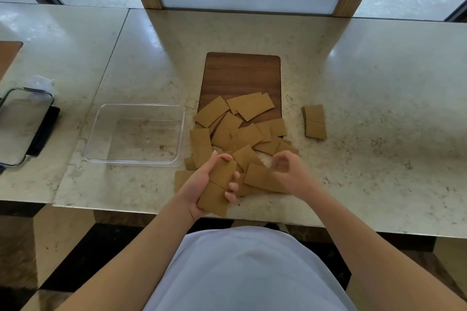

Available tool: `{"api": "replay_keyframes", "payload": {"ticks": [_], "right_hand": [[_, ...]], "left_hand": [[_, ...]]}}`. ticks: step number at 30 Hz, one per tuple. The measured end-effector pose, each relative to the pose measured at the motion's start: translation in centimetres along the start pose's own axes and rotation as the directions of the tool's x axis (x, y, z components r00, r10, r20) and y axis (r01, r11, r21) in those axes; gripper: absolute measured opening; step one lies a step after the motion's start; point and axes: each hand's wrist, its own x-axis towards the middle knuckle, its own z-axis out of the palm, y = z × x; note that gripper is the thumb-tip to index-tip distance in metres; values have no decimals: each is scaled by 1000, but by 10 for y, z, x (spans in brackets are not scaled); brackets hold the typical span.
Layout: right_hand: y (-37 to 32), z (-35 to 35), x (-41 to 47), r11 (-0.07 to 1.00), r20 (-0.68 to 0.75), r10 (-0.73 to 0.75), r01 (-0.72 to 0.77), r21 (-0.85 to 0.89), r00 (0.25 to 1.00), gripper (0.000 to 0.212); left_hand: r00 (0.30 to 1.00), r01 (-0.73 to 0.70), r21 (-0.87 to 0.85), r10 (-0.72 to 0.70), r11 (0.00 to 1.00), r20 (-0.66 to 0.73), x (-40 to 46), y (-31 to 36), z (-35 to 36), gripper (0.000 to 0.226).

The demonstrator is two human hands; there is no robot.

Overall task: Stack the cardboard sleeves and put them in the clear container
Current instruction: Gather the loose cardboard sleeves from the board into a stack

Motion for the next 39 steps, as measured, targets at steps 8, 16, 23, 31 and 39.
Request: {"api": "replay_keyframes", "payload": {"ticks": [8, 16, 23, 31, 39], "right_hand": [[33, 43, 4, 772, 4, 5, -1, -635, 1000, 70], [34, 45, 3, 789, -78, -126, 52, -612, 989, 67], [-7, 14, -20, 859, -25, -448, 423, -290, 894, 67], [-52, 22, -26, 624, 474, -535, 705, -337, 700, 81], [-4, -12, 14, 988, 337, -108, 138, -65, 935, 101]], "left_hand": [[976, -97, -101, 74, 990, -206, 4, -15, -8, 55], [965, -93, -67, 73, 993, -254, 4, -22, -4, 55], [956, 31, -57, -46, 998, -289, 7, -24, -5, 63], [996, 90, 93, -90, 992, -2, 0, -27, 7, 82], [1000, 8, 12, -8, 1000, -1, -1, -28, 12, 52]]}}
